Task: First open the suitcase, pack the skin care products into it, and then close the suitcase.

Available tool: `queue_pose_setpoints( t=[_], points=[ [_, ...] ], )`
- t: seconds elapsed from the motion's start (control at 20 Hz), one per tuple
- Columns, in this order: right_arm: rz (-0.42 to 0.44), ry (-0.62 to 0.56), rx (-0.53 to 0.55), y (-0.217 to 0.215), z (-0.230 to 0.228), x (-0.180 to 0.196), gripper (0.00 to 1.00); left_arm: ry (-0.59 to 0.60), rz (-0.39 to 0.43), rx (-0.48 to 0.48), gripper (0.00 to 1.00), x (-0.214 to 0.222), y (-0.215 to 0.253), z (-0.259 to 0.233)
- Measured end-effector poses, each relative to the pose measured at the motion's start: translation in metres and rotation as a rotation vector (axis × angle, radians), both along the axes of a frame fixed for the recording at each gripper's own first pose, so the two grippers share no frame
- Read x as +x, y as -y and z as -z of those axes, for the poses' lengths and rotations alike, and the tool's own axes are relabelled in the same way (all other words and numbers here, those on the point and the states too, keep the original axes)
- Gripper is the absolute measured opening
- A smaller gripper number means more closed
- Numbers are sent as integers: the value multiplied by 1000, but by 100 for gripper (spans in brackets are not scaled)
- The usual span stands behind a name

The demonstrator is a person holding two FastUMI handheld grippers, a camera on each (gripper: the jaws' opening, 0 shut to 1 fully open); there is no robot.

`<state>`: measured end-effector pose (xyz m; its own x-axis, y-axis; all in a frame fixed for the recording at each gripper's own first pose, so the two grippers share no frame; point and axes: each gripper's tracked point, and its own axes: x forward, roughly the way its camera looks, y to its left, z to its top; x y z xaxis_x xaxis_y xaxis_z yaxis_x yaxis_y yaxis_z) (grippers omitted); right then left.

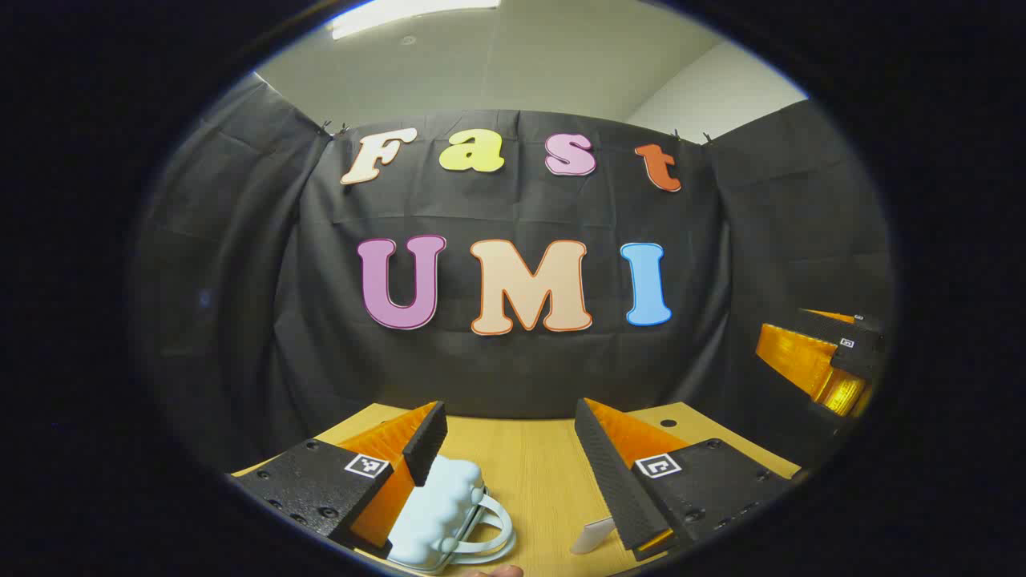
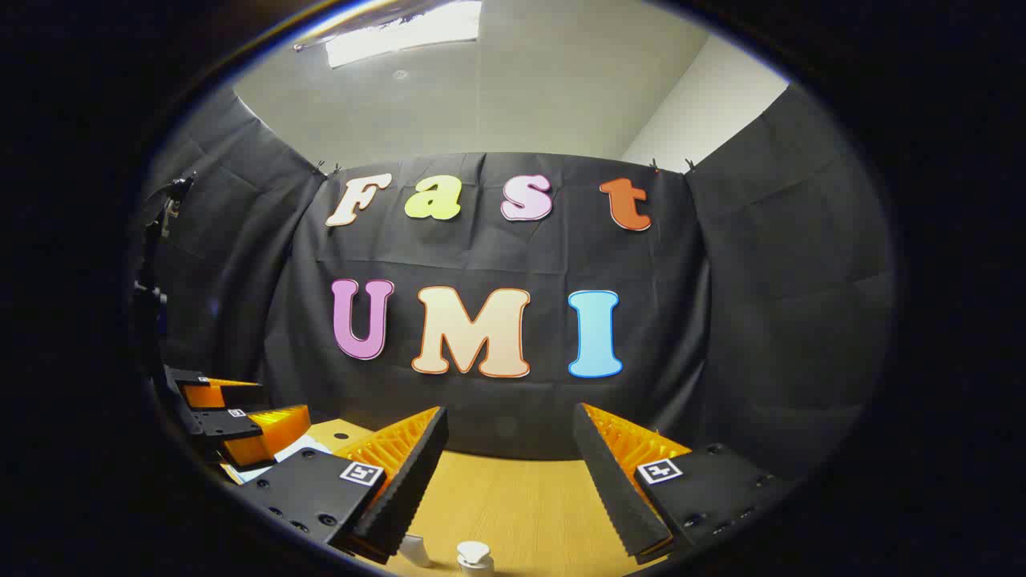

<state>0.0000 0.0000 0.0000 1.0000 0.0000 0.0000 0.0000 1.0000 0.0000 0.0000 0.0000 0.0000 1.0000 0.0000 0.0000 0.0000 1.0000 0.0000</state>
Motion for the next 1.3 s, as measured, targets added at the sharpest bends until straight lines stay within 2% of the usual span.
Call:
queue_pose_setpoints(
  t=[0.35,0.6,0.95,1.05,1.3],
  points=[
    [-33,4,-9,3,3,-1,99,-41,-12,20,95,-2,3,17],
    [-78,-10,1,3,16,-2,98,-190,-42,19,93,-1,-14,75],
    [23,-51,-47,9,26,9,100,-415,50,43,94,9,-9,174],
    [49,-105,-57,12,41,12,99,-489,69,45,94,8,-8,203],
    [98,-139,-73,12,48,13,100,-588,106,70,94,18,0,240]
  ],
)
